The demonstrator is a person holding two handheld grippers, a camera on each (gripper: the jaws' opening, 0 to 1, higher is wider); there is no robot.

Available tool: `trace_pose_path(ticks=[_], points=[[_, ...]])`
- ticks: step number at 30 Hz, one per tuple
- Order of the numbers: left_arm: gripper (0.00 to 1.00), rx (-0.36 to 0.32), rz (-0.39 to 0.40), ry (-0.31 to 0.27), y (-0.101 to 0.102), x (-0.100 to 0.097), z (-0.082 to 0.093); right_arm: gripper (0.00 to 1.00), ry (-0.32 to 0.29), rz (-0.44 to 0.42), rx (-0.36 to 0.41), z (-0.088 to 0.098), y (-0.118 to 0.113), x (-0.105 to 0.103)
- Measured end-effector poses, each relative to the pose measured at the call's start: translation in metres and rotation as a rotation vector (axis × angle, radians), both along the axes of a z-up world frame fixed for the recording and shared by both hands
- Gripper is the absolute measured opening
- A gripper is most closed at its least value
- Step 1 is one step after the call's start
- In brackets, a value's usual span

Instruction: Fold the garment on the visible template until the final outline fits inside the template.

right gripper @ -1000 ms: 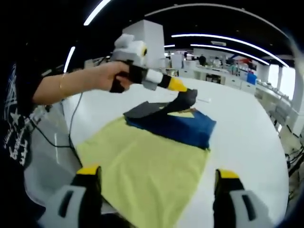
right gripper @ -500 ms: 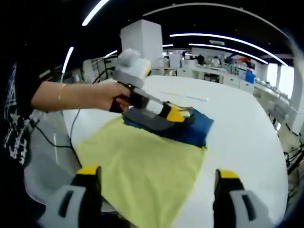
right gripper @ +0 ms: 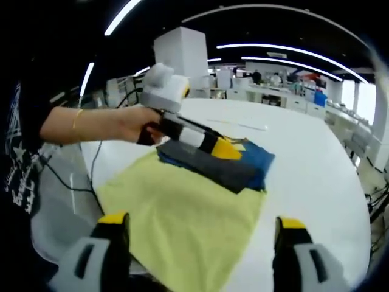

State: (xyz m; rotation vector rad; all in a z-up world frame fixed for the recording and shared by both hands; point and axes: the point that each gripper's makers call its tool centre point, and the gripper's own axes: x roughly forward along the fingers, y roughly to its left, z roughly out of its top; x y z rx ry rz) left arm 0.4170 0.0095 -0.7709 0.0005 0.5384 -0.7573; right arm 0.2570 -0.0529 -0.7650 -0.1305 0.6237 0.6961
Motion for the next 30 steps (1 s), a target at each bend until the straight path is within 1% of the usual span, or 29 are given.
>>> trace_pose_path(ticks=[2, 4, 6, 7, 10, 14, 16, 20, 24, 30], points=[[0.77, 0.026, 0.015, 0.002, 0.010, 0.003, -0.003, 1.00, -0.002, 0.007, 0.000, 0.000, 0.002, 0.001], [0.83, 0.033, 0.021, 0.001, 0.016, 0.004, -0.004, 1.00, -0.003, 0.011, 0.000, 0.001, 0.003, 0.002], [0.89, 0.033, 0.037, 0.003, 0.025, 0.004, -0.004, 1.00, -0.005, 0.014, -0.001, 0.002, 0.004, 0.002], [0.92, 0.027, 0.046, -0.003, 0.032, 0.005, -0.004, 1.00, -0.008, 0.016, 0.000, 0.002, 0.005, 0.003], [0.99, 0.008, 0.058, -0.021, 0.045, 0.007, -0.001, 1.00, -0.009, 0.022, 0.003, 0.003, 0.007, 0.004], [0.99, 0.051, 0.058, -0.040, 0.066, 0.005, -0.004, 1.00, -0.007, 0.029, 0.005, 0.002, 0.009, 0.005], [0.99, 0.058, 0.065, -0.051, 0.077, 0.004, -0.002, 1.00, -0.007, 0.031, 0.007, 0.002, 0.010, 0.006], [0.98, 0.046, 0.077, -0.063, 0.096, 0.001, 0.001, 1.00, -0.007, 0.036, 0.009, 0.002, 0.012, 0.007], [0.89, 0.050, 0.092, -0.085, 0.122, -0.003, 0.004, 1.00, -0.006, 0.042, 0.012, 0.001, 0.014, 0.008], [0.77, 0.062, 0.107, -0.114, 0.150, -0.010, 0.007, 1.00, -0.001, 0.050, 0.014, 0.000, 0.016, 0.009]])
